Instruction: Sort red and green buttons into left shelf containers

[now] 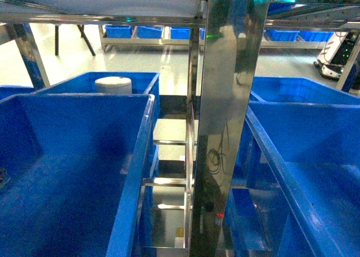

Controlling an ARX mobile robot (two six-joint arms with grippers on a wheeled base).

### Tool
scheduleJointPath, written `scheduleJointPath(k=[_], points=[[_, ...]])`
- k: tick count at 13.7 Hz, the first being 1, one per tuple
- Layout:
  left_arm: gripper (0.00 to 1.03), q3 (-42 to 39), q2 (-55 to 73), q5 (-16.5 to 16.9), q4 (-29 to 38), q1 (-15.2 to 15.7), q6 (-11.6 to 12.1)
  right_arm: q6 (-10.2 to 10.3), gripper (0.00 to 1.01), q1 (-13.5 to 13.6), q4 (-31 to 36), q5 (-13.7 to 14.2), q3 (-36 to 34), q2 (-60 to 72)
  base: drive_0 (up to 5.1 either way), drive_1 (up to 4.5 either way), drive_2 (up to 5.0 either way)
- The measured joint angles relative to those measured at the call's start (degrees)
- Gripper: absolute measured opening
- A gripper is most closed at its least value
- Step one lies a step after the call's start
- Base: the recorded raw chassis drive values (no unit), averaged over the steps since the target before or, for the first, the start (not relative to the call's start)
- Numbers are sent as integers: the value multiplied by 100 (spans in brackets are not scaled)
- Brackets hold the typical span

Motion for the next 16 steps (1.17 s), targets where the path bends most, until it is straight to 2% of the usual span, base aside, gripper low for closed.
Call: scheduleJointPath(k=[5, 6, 8, 9, 10, 11, 12, 14, 15, 16], points=[[25, 195, 697, 214, 63, 275, 188, 0, 98, 0, 2, 0, 0, 0, 0, 0, 0], [25, 258, 918, 236, 55, 389, 249, 0, 98, 0, 0, 0, 0, 0, 0, 0, 0], [25, 476, 1508, 282, -46, 811, 369, 0, 98, 0, 2, 0, 2, 0, 0, 0, 0], [49, 780, 1537, 466, -118, 531, 234, 0, 98, 0, 0, 0, 0, 0, 0, 0, 0], [94, 772, 1047, 570, -341, 400, 33, 0, 98, 0, 2, 0, 0, 0, 0, 0, 0], [98, 382, -4, 837, -678, 332, -334, 0, 98, 0, 2, 0, 2, 0, 0, 0, 0], [98, 157, -269, 767, -640, 229, -472, 0, 98, 0, 2, 0, 0, 0, 0, 0, 0], [98, -94, -1082, 826, -975, 216, -680, 0, 98, 0, 2, 0, 2, 0, 0, 0, 0], [98, -195, -1434, 962, -1071, 326, -822, 0, 98, 0, 2, 0, 0, 0, 0, 0, 0], [98, -295, -1950, 1134, -1469, 575, -1047, 0, 98, 0, 2, 0, 0, 0, 0, 0, 0]])
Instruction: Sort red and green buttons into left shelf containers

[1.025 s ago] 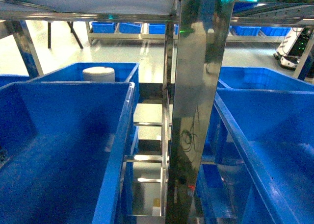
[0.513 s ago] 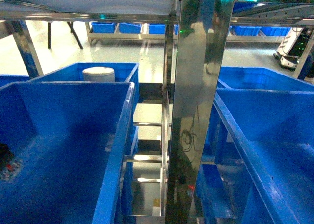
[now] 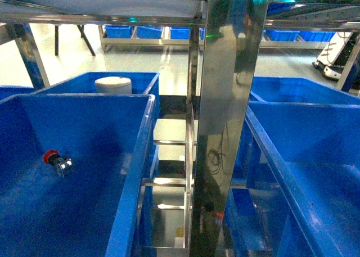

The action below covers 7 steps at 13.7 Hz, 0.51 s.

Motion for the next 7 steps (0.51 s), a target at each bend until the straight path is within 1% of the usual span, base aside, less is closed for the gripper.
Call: scheduleJointPath(k=[1, 2, 3, 4, 5, 6, 7], points=[[98, -136, -535, 219, -332, 260, -251, 0, 98, 0, 0, 0, 2, 0, 0, 0, 0], [98, -225, -1165, 291, -767, 474, -442, 0, 98, 0, 0, 0, 0, 0, 0, 0, 0], [98, -310, -1840, 433, -973, 632, -717, 0, 98, 0, 0, 0, 0, 0, 0, 0, 0], [98, -391, -2538, 490, -846, 763, -1040, 0, 98, 0, 0, 0, 0, 0, 0, 0, 0], [98, -391, -2640, 470, -861, 761, -1095, 0, 98, 0, 0, 0, 0, 0, 0, 0, 0], [98, -389, -2931, 452, -942, 769, -1259, 0, 98, 0, 0, 0, 0, 0, 0, 0, 0], [98, -387, -3115, 457, -1005, 774, -1364, 0, 98, 0, 0, 0, 2, 0, 0, 0, 0]])
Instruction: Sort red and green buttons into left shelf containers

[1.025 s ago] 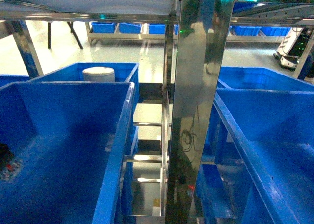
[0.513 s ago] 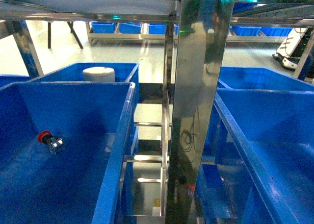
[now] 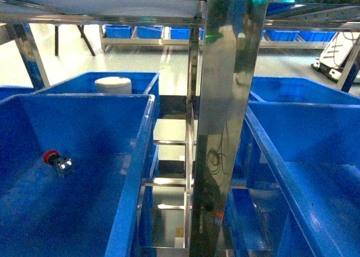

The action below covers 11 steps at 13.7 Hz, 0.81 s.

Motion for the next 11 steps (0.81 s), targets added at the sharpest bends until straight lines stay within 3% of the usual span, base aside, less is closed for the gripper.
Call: scheduleJointPath(k=[4, 6, 7, 8, 9, 10, 11], points=[[98, 4, -581, -98, 7, -269, -623, 0, 98, 0, -2, 0, 0, 0, 0, 0, 0], [98, -7, -581, -155, 63, -269, -627, 77, 94, -15, 223, 140, -79, -131, 0, 0, 0], [88, -168, -776, -885, 433, -560, -188, 369, 84, -33, 387, 455, -306, -590, 0, 0, 0], [75, -308, -1283, -1480, -52, -763, 474, 603, 71, -35, 498, 592, -286, -658, 0, 0, 0], [64, -446, -1596, -1727, -107, -909, 916, 697, 60, -63, 391, 566, -302, -664, 0, 0, 0], [52, -466, -1641, -2011, -76, -1054, 1213, 763, 47, -63, 422, 575, -302, -671, 0, 0, 0], [39, -527, -1711, -2597, -90, -1631, 1359, 787, 34, -63, 422, 568, -302, -671, 0, 0, 0]])
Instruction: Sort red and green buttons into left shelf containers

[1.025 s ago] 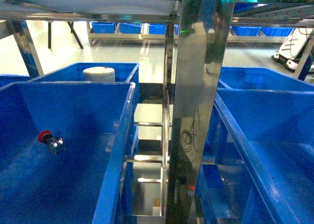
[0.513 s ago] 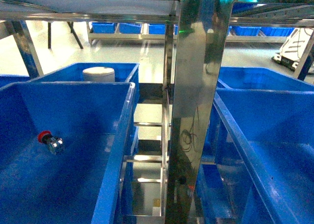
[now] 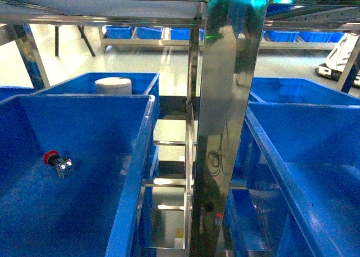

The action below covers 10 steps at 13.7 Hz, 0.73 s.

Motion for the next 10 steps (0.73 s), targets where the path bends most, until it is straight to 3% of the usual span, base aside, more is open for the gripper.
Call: scheduleJointPath(k=[1, 3, 10], points=[[28, -114, -94, -168, -11, -356, 74, 20, 23, 0, -11, 7, 0, 0, 0, 0, 0], [4, -223, -157, -291, 11, -299, 133, 24, 1, 0, -4, 4, 0, 0, 0, 0, 0], [2, -568, -468, -302, 13, -310, 146, 39, 2, 0, -2, 7, 0, 0, 0, 0, 0]])
